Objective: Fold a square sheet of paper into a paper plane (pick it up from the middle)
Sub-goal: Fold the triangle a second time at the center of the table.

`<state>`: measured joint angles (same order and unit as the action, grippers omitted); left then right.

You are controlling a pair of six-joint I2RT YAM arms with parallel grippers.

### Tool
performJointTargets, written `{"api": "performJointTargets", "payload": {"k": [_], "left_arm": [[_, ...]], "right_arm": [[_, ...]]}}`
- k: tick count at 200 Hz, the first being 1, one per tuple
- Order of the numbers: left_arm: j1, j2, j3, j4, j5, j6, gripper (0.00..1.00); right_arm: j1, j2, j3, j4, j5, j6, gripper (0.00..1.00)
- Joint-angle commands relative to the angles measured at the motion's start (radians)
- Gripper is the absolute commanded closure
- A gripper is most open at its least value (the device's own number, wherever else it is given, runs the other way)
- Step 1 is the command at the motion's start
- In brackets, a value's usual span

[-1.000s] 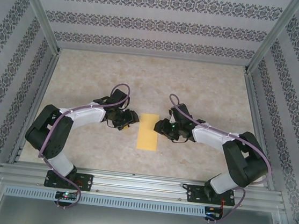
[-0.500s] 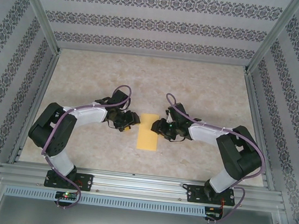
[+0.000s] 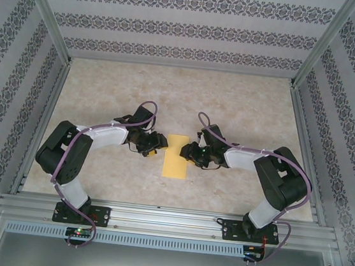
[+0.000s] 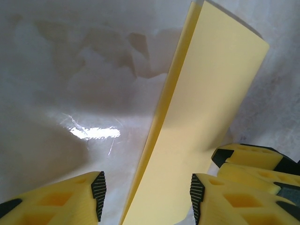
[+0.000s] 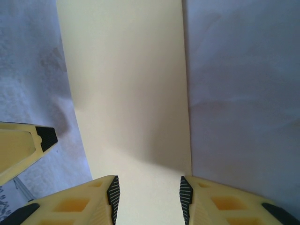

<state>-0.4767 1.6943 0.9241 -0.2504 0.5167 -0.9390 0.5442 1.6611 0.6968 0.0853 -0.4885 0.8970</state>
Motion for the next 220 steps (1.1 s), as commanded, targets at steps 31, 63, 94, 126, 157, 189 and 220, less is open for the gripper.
{"api": "performJointTargets", "payload": {"k": [31, 63, 94, 126, 157, 189, 220], "left_arm": [[-0.016, 0.042, 0.046, 0.009, 0.06, 0.032, 0.46], [-0.035, 0.07, 0.065, 0.01, 0.063, 0.033, 0.47], [-0.043, 0.093, 0.077, 0.013, 0.066, 0.032, 0.47], [-0.048, 0.115, 0.085, 0.019, 0.072, 0.032, 0.47], [-0.053, 0.137, 0.096, 0.02, 0.084, 0.035, 0.48], [-0.056, 0.147, 0.099, 0.031, 0.093, 0.035, 0.5], [-0.057, 0.144, 0.102, 0.032, 0.095, 0.039, 0.53]], "right_arm": [[-0.021, 0.039, -0.079, 0.063, -0.025, 0.054, 0.57], [-0.026, 0.046, -0.085, 0.06, -0.024, 0.056, 0.58], [-0.027, 0.051, -0.086, 0.056, -0.021, 0.052, 0.59], [-0.026, 0.051, -0.087, 0.054, -0.02, 0.052, 0.59], [-0.026, 0.054, -0.087, 0.055, -0.019, 0.054, 0.59], [-0.026, 0.057, -0.086, 0.052, -0.021, 0.054, 0.59], [-0.026, 0.062, -0.086, 0.052, -0.021, 0.054, 0.59]]}}
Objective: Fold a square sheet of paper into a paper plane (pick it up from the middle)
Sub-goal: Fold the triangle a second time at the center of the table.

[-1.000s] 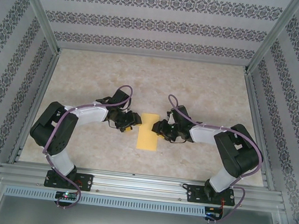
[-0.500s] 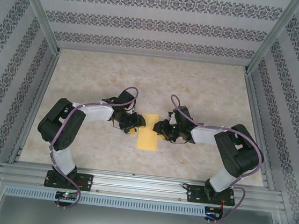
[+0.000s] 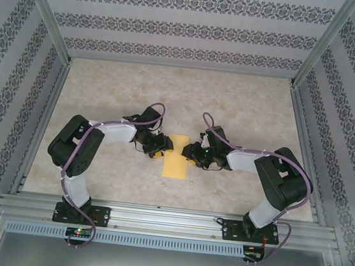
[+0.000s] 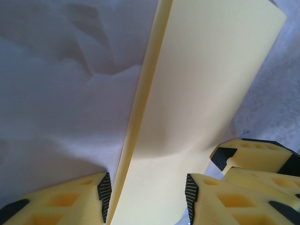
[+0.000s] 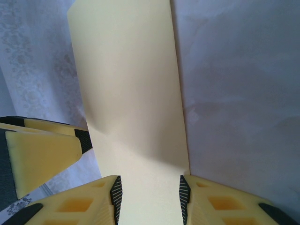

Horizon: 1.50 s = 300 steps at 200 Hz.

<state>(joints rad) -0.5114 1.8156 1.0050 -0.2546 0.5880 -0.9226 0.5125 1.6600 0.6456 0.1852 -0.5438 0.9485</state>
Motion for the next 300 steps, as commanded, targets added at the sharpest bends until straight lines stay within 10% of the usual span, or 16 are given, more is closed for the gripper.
{"api": "performJointTargets", "payload": {"k": [1, 300], "left_arm": [[-0.022, 0.022, 0.022, 0.037, 0.024, 0.022, 0.54], [0.001, -0.015, -0.09, 0.29, 0.07, -0.151, 0.63]], "right_arm": [[0.006, 0.063, -0.035, -0.047, 0.035, 0.002, 0.59], [0.008, 0.049, -0.055, 0.098, -0.005, 0.061, 0.58]]}}
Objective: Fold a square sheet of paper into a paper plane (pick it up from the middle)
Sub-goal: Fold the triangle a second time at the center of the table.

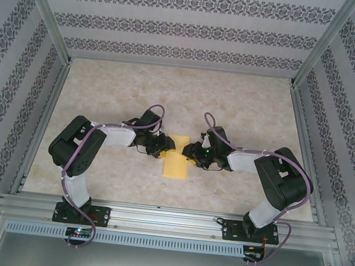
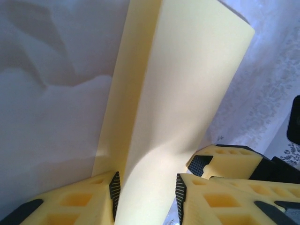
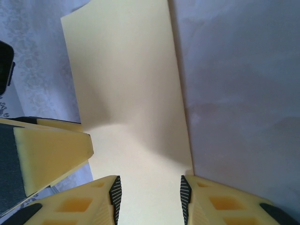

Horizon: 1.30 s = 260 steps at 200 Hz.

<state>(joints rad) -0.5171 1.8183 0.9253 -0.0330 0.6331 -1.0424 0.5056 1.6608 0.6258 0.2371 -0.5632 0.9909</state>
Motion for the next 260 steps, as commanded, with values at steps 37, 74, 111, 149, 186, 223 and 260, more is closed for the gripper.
{"api": "performJointTargets", "payload": {"k": [37, 74, 111, 149, 186, 223, 260], "left_arm": [[0.013, -0.02, 0.001, 0.082, 0.039, -0.022, 0.67], [0.014, -0.025, 0.027, 0.027, 0.026, 0.022, 0.74], [0.017, -0.024, 0.075, -0.059, 0.008, 0.091, 0.85], [0.034, -0.011, 0.138, -0.176, -0.008, 0.186, 0.91], [0.052, 0.015, 0.191, -0.26, 0.023, 0.272, 0.92], [0.052, 0.031, 0.228, -0.295, 0.072, 0.319, 0.92], [0.044, 0.034, 0.292, -0.378, 0.088, 0.37, 0.94]], "right_arm": [[0.014, 0.025, -0.037, 0.047, 0.025, 0.017, 0.57], [0.014, -0.028, -0.062, 0.073, 0.047, 0.014, 0.55], [0.006, -0.146, -0.092, 0.027, 0.103, -0.014, 0.47], [0.011, -0.336, -0.124, -0.084, 0.217, -0.082, 0.4], [0.073, -0.494, -0.147, -0.118, 0.359, -0.193, 0.41], [0.189, -0.596, -0.188, -0.122, 0.547, -0.307, 0.4], [0.178, -0.606, -0.197, -0.216, 0.605, -0.244, 0.38]]}}
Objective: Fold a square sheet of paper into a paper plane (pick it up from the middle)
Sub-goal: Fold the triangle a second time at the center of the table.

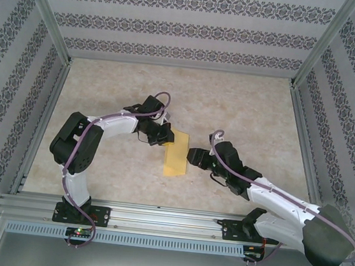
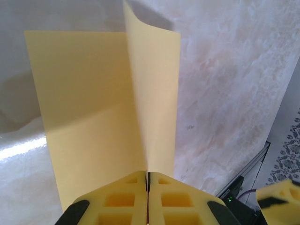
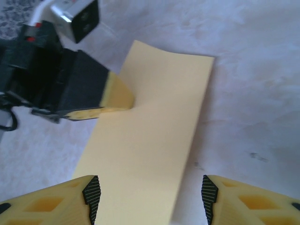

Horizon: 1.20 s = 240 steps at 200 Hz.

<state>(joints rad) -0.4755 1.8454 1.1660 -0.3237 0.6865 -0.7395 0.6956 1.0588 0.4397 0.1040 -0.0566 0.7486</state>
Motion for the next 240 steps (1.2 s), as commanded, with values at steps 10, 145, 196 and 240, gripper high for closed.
{"api": "performJointTargets", "payload": {"k": [10, 145, 196, 240], "left_arm": [[0.003, -0.004, 0.068, -0.105, 0.031, 0.073, 0.95], [-0.017, -0.127, 0.337, -0.491, -0.145, 0.274, 0.99], [-0.044, 0.0, 0.276, -0.371, -0.098, 0.335, 0.98], [-0.048, 0.032, 0.227, -0.311, -0.125, 0.29, 0.99]], "right_arm": [[-0.012, -0.004, -0.008, -0.098, 0.107, 0.012, 0.38], [-0.042, -0.275, -0.125, -0.109, 0.239, 0.081, 0.33], [-0.041, -0.143, -0.026, -0.125, 0.144, 0.051, 0.22], [-0.012, -0.007, 0.053, -0.061, -0.036, -0.036, 0.29]]}}
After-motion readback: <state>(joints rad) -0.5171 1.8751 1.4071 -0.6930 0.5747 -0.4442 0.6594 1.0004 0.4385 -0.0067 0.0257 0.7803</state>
